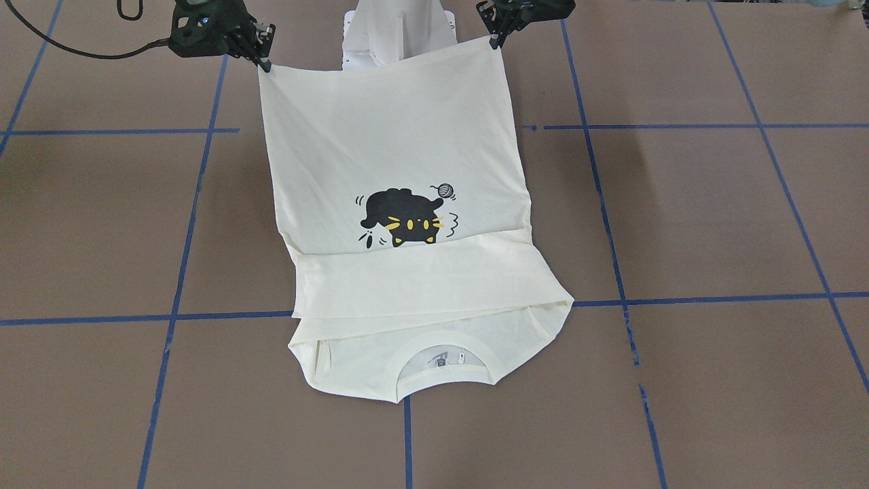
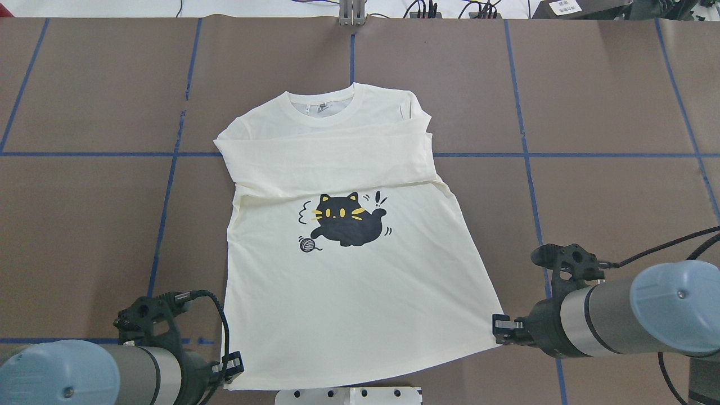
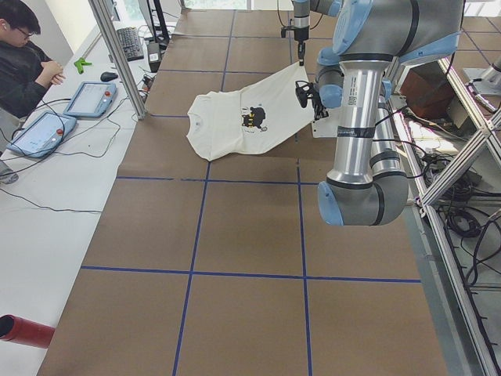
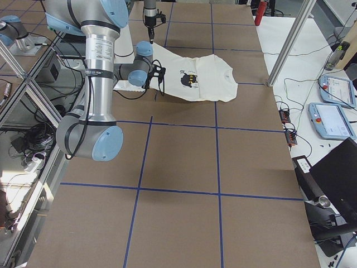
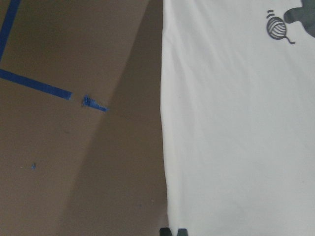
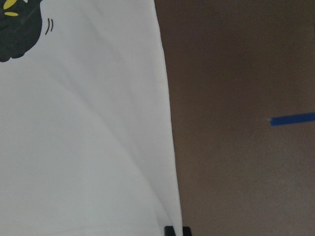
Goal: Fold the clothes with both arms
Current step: 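Move both grippers to the hem corners nearest the robot and grasp them, then lift the hem with both grippers and fold it toward the collar, then hold both grippers at the folded edge near the collar, then release the collar edge and lower the right gripper to the shirt's side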
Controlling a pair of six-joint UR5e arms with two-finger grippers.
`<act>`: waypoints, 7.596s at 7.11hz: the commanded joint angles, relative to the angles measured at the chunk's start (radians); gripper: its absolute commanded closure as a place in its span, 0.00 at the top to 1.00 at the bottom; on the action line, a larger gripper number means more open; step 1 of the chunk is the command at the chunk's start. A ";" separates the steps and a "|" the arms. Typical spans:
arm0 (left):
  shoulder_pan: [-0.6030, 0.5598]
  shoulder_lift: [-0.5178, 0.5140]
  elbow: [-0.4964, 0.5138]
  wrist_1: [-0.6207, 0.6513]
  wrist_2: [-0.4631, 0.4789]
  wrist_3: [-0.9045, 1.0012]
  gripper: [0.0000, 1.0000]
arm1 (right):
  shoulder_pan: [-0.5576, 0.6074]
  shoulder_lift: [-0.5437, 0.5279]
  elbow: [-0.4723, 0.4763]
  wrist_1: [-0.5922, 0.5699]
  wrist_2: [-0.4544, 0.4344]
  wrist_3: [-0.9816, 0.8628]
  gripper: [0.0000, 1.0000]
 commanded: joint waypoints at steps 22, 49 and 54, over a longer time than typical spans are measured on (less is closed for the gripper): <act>-0.608 -0.277 0.729 -0.250 -0.099 0.455 0.00 | 0.566 0.656 -0.812 0.015 0.076 -0.077 0.00; -0.628 -0.406 0.781 -0.256 -0.100 0.441 1.00 | 0.307 0.325 -0.591 0.213 -0.041 -0.083 1.00; -0.629 -0.403 0.783 -0.258 -0.099 0.441 1.00 | 0.284 0.342 -0.614 0.201 -0.042 -0.095 0.32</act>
